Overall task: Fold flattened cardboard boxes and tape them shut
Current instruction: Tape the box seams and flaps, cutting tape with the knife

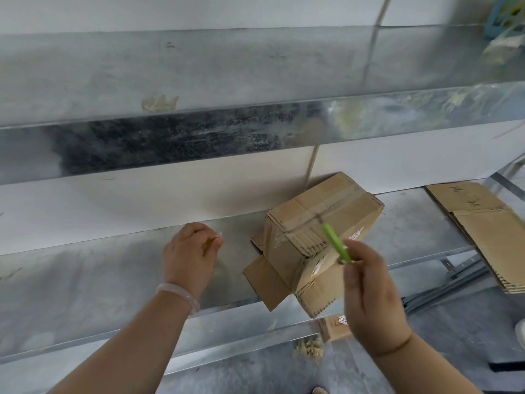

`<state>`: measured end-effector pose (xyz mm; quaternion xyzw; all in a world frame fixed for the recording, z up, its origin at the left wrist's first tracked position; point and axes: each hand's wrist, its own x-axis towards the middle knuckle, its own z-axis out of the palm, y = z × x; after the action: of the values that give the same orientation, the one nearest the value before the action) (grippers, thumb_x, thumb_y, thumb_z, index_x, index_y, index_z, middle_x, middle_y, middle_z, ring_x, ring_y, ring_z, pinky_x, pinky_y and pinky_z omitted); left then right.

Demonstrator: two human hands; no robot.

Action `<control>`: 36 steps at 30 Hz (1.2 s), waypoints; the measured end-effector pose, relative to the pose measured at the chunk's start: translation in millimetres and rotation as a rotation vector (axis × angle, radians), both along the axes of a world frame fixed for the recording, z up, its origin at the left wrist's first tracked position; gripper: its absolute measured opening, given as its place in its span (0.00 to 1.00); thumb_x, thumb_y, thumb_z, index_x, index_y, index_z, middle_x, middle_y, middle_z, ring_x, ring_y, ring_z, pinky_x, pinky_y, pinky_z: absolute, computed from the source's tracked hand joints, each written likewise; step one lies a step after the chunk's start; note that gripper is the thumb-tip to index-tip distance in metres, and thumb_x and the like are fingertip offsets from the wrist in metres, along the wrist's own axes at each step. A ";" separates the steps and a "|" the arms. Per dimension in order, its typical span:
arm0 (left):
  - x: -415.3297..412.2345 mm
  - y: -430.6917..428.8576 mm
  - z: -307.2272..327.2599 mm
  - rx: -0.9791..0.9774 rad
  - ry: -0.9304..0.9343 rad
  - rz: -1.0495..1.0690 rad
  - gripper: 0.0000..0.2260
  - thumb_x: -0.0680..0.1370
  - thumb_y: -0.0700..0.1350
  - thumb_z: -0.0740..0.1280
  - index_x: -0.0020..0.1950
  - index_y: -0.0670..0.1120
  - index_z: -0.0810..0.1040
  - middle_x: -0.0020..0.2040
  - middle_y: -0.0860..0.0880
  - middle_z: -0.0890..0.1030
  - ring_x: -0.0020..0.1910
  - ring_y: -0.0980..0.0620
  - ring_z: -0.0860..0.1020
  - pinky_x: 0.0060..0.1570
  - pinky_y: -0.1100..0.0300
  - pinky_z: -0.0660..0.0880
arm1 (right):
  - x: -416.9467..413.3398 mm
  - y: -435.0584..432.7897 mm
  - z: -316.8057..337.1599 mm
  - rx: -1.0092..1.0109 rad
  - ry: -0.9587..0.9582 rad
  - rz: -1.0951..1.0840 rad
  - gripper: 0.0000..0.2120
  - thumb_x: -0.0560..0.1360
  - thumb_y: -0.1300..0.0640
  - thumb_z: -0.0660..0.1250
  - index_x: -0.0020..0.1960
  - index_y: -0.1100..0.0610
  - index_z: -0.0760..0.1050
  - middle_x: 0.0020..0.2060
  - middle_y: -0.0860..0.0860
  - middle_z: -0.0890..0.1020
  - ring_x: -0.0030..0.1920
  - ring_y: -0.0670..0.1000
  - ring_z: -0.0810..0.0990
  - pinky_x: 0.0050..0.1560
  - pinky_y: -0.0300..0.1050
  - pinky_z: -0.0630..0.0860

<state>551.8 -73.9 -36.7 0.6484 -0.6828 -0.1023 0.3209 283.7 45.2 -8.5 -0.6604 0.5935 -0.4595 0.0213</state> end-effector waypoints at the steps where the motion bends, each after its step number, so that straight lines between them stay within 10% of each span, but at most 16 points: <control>1: 2.3 -2.6 -3.0 -0.026 -0.042 0.008 0.06 0.75 0.49 0.70 0.43 0.49 0.84 0.46 0.58 0.76 0.46 0.53 0.76 0.49 0.57 0.66 | -12.4 -2.0 1.5 0.003 -0.072 -0.048 0.14 0.80 0.56 0.54 0.64 0.56 0.67 0.47 0.46 0.77 0.35 0.36 0.72 0.34 0.29 0.68; 7: 6.1 10.3 -31.7 -0.083 -0.248 -0.036 0.15 0.74 0.58 0.60 0.43 0.55 0.84 0.49 0.55 0.80 0.45 0.48 0.77 0.46 0.58 0.58 | -92.5 -36.2 -5.5 0.422 -0.231 -0.387 0.16 0.81 0.64 0.56 0.68 0.55 0.68 0.59 0.54 0.73 0.52 0.52 0.74 0.50 0.51 0.74; 14: -1.8 52.4 -68.4 -0.098 -0.332 0.004 0.29 0.82 0.61 0.45 0.44 0.56 0.85 0.50 0.54 0.82 0.48 0.49 0.77 0.49 0.54 0.65 | -159.1 -91.1 -31.6 0.820 0.070 -0.354 0.22 0.76 0.72 0.59 0.67 0.61 0.74 0.45 0.56 0.74 0.39 0.52 0.74 0.40 0.48 0.74; 19: -18.7 64.3 -62.8 -0.084 -0.329 0.080 0.17 0.78 0.54 0.57 0.53 0.51 0.84 0.55 0.50 0.82 0.53 0.46 0.78 0.52 0.51 0.68 | -169.6 -106.2 -41.2 0.912 0.431 -0.226 0.17 0.80 0.56 0.62 0.68 0.51 0.74 0.57 0.52 0.79 0.52 0.52 0.76 0.55 0.49 0.76; 26: -136.9 90.7 18.2 -0.045 0.383 0.120 0.27 0.79 0.58 0.52 0.77 0.49 0.61 0.72 0.59 0.64 0.72 0.64 0.60 0.70 0.69 0.57 | -134.5 -120.9 21.7 0.551 -0.602 0.084 0.19 0.84 0.56 0.55 0.73 0.48 0.70 0.67 0.40 0.74 0.68 0.43 0.71 0.71 0.42 0.63; 29: -176.8 88.3 24.5 0.124 0.670 0.171 0.29 0.77 0.62 0.55 0.76 0.56 0.55 0.68 0.68 0.61 0.70 0.69 0.60 0.68 0.70 0.57 | -116.0 -123.5 38.7 0.691 -0.594 0.187 0.19 0.84 0.49 0.55 0.74 0.46 0.68 0.65 0.35 0.70 0.68 0.41 0.67 0.68 0.37 0.60; 36: -174.4 60.5 35.2 0.294 0.820 0.411 0.22 0.83 0.49 0.58 0.77 0.51 0.59 0.69 0.54 0.68 0.67 0.57 0.66 0.62 0.66 0.58 | -108.1 -116.4 34.4 0.845 -0.299 0.174 0.25 0.82 0.43 0.54 0.78 0.46 0.58 0.75 0.47 0.66 0.73 0.52 0.65 0.71 0.49 0.62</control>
<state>377.4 -13.4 -1.5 0.7148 -0.3359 -0.3793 0.4820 175.7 -71.2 25.9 -0.5675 0.6617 -0.2636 0.4130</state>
